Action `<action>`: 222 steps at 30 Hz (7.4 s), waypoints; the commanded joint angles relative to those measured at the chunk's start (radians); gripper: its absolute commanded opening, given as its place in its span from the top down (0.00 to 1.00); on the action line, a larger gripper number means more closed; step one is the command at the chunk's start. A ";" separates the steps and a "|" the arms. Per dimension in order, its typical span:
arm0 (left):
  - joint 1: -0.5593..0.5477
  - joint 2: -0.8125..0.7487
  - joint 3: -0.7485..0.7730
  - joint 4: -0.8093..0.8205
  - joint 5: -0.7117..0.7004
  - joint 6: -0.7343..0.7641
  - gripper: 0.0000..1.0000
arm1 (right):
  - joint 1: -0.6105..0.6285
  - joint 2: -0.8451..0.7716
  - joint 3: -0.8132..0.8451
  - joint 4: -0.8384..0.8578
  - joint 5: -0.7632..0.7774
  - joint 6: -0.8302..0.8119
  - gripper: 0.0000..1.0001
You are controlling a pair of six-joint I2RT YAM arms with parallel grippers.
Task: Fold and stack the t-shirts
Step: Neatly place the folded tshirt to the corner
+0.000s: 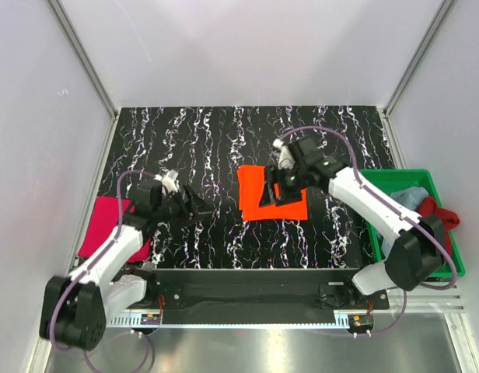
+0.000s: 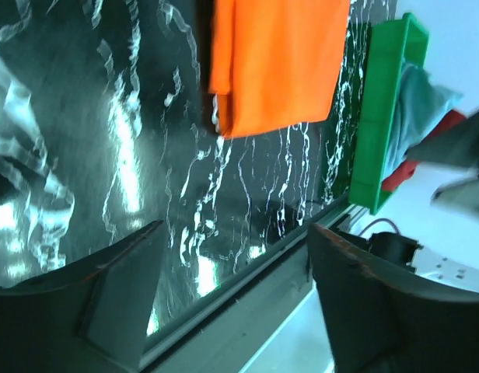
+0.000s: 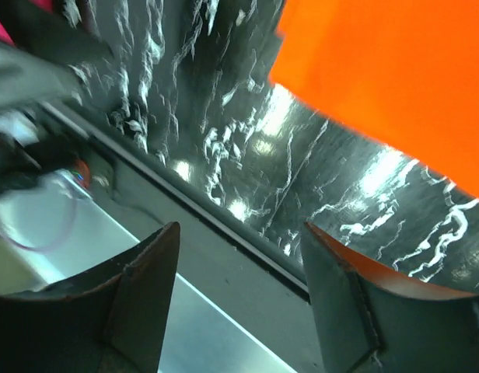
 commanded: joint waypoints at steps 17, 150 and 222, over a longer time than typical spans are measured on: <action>0.097 -0.322 -0.114 0.140 -0.019 -0.356 0.03 | 0.614 0.003 -0.212 0.235 0.902 -0.557 0.04; 0.026 0.360 0.798 -0.731 -0.991 -0.178 1.00 | 0.314 -0.517 -0.281 0.260 0.434 -0.416 0.00; 0.600 0.327 1.023 -0.893 -0.928 0.196 1.00 | 0.314 -0.551 -0.359 0.255 0.341 -0.284 0.00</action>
